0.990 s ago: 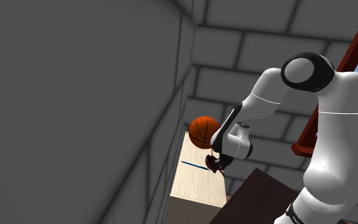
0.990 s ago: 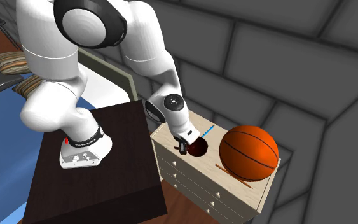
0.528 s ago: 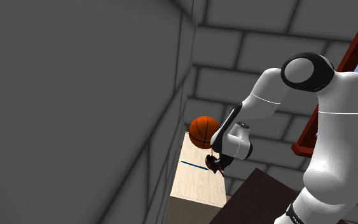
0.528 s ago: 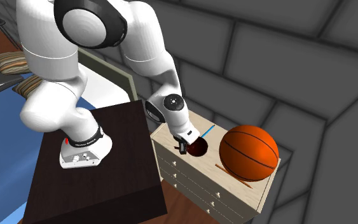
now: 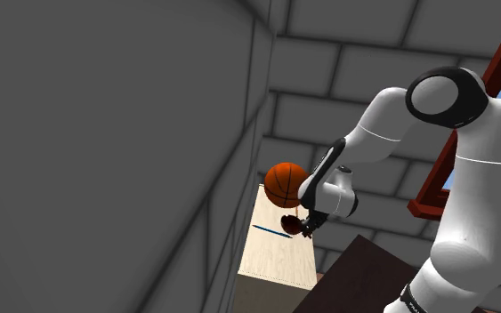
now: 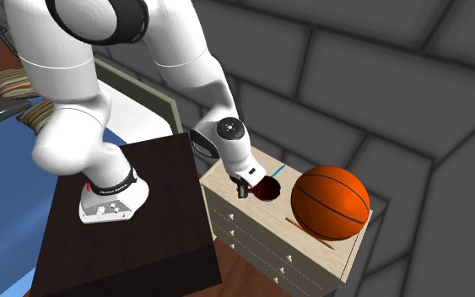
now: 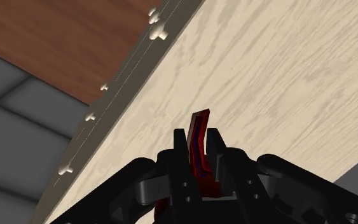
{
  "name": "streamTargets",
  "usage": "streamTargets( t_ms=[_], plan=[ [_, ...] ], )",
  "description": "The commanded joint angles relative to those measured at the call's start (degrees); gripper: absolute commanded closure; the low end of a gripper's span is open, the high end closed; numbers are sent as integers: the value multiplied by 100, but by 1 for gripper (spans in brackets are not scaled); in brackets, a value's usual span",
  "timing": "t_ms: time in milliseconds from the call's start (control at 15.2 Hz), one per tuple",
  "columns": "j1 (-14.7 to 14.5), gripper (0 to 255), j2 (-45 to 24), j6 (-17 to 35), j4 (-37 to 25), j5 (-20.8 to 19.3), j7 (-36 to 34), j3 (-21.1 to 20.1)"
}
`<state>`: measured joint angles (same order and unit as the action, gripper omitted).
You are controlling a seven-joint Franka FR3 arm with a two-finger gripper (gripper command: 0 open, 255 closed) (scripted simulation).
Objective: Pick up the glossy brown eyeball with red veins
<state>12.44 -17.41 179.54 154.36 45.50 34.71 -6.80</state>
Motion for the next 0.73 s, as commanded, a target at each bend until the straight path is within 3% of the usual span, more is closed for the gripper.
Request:
streamTargets(
  t_ms=[0, 396, 528, 660],
  plan=[
    [-392, 255, 254, -208, 91, -263, -284, 418],
    [-1256, 255, 956, -685, 367, -1439, -1304, 1498],
    [-1446, 255, 1191, -835, 443, -1938, -1702, 1794],
    [-1432, 255, 1209, -846, 449, -1986, -1739, 1791]
  ],
)
